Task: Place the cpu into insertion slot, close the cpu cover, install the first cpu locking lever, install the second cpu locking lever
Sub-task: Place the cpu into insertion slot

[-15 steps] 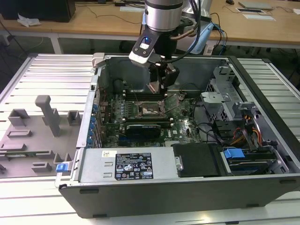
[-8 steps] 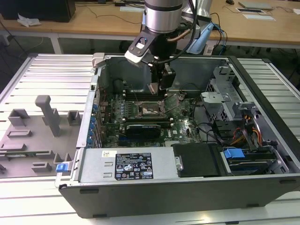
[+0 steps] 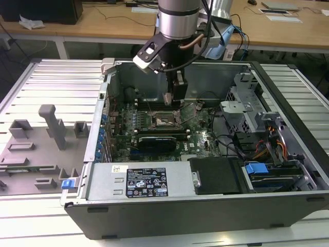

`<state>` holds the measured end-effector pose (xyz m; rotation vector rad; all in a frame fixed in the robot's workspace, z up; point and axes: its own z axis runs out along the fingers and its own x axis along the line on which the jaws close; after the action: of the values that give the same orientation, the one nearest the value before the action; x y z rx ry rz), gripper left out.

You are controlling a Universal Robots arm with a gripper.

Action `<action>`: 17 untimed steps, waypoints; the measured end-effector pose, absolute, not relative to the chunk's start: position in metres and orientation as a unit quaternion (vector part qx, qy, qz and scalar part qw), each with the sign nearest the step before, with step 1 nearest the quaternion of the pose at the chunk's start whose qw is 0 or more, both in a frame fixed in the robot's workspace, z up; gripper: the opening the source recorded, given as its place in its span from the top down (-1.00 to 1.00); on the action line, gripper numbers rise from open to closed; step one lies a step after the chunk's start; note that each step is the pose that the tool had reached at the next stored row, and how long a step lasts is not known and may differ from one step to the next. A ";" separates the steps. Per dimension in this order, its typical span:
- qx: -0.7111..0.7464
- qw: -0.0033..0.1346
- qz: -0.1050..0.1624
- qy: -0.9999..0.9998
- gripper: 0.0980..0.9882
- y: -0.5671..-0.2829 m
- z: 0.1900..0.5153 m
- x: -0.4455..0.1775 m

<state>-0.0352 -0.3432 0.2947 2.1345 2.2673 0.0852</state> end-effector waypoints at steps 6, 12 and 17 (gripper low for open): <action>0.710 0.014 0.027 0.704 0.00 -0.343 0.278 -0.036; 0.710 0.014 0.027 0.704 0.00 -0.343 0.266 -0.037; 0.710 0.014 0.027 0.704 0.00 -0.343 0.253 -0.037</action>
<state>-0.0369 -0.3428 0.2526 2.2105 2.1908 0.0838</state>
